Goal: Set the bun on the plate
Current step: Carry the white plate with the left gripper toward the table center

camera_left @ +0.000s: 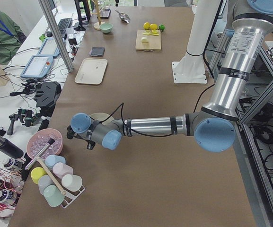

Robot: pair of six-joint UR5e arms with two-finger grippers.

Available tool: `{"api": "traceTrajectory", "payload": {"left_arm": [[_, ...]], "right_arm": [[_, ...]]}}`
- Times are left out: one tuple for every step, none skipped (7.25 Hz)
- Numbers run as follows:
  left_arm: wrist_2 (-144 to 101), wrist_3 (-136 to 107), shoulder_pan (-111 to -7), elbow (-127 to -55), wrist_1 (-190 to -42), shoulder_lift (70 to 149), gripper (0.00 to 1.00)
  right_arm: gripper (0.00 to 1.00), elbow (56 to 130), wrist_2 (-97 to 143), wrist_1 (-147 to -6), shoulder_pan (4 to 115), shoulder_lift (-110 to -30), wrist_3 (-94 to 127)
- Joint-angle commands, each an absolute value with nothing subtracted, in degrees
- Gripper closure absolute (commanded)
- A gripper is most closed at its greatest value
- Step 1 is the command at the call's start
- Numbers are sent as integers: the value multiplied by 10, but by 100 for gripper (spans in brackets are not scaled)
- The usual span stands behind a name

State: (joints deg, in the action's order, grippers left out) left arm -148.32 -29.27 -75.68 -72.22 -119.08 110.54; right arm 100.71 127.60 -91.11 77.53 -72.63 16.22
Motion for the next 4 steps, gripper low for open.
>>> {"api": "traceTrajectory", "payload": {"left_arm": [[-1446, -489, -675, -766, -1214, 1177, 100], [-1408, -560, -632, -766, -1241, 1206, 100], [-1369, -625, -588, -769, -1259, 1232, 100], [-1331, -682, -551, -783, -1269, 1244, 100]], "right_arm": [[0, 1003, 1276, -911, 772, -724, 163], [0, 1003, 1276, -911, 772, -725, 163], [0, 1002, 1276, -911, 772, -724, 163], [0, 1002, 1276, -911, 772, -723, 163]]}}
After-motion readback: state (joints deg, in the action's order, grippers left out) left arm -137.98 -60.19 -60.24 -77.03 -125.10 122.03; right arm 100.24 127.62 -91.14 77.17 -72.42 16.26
